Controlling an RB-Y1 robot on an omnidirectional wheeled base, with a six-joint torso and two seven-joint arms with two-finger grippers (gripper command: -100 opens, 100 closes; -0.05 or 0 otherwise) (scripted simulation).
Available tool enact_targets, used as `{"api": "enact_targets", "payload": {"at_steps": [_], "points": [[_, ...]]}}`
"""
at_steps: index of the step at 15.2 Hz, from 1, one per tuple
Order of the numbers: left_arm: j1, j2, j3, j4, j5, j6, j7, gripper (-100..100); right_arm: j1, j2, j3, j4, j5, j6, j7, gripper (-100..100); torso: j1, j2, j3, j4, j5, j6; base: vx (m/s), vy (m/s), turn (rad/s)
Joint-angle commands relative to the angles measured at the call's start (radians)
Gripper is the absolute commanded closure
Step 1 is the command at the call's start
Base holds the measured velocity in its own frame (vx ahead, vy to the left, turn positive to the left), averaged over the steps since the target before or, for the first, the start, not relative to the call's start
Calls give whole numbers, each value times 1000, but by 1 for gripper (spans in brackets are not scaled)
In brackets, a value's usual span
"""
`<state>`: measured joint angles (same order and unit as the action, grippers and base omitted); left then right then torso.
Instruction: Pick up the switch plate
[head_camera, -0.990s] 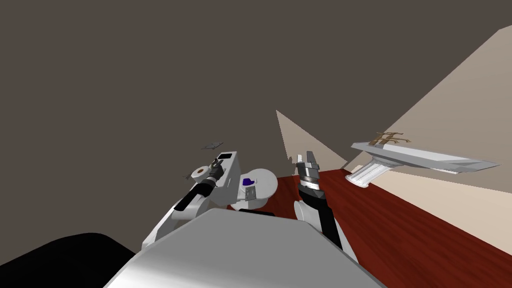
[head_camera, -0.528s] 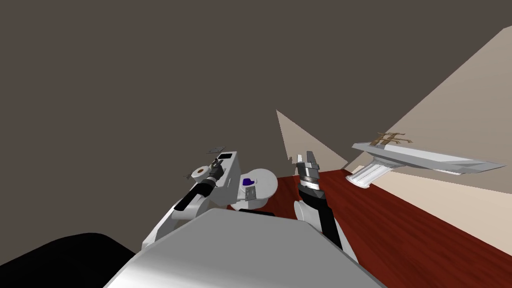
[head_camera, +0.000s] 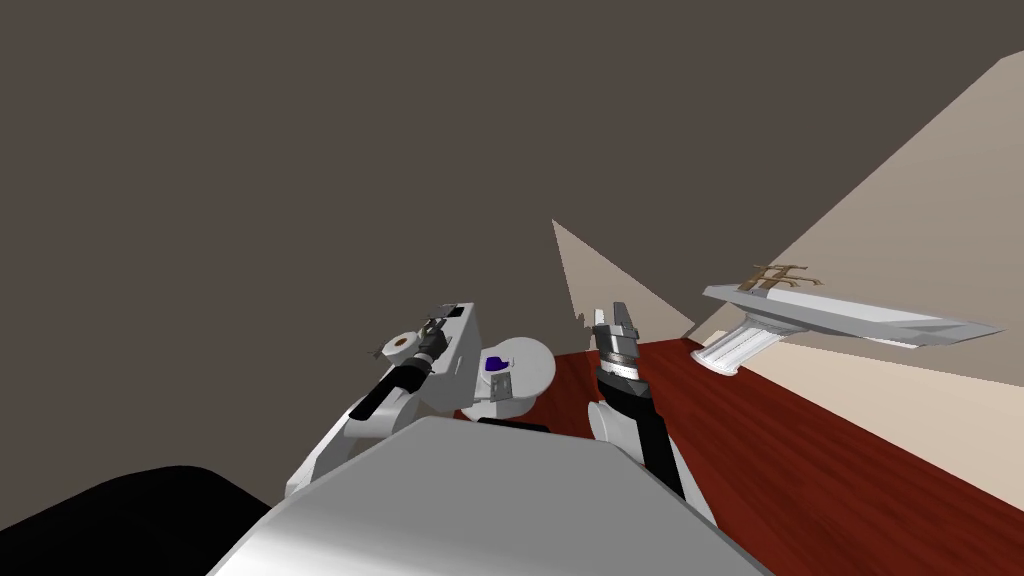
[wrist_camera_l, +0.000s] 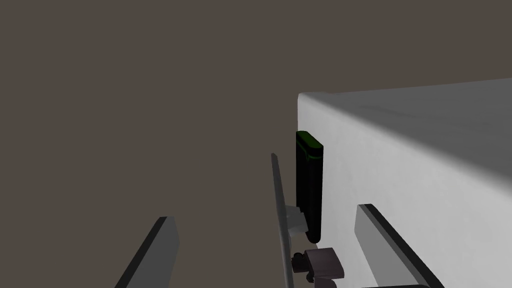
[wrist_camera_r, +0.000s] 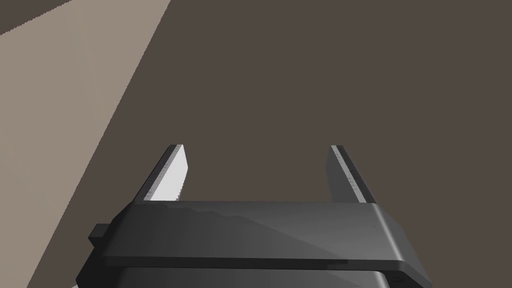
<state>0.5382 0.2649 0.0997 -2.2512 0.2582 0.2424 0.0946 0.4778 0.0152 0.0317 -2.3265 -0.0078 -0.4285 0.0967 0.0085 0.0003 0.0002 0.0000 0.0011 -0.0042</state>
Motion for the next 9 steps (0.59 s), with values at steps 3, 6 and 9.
{"api": "enact_targets", "payload": {"at_steps": [3, 6, 9], "points": [[0, 0, 0, 0, 0, 0, 0, -100, 0, 0, 0, 0, 0, 0, 0, 0, 0, 0, 0, 0, 0, 0, 0, 0, 0], [7, 5, 7, -25, 0, 17, 0, -100, 0, 0, 0, 0, 0, 0, 0, 0, -2, -1, -1, 0, 0, 0, 21, -27, 79], [7, 4, 6, -24, 0, 17, 0, 100, 0, 0, 0, 0, 0, 0, 0, 0, -1, -1, -1, 0, 0, 0, 5, -7, 19]]}}
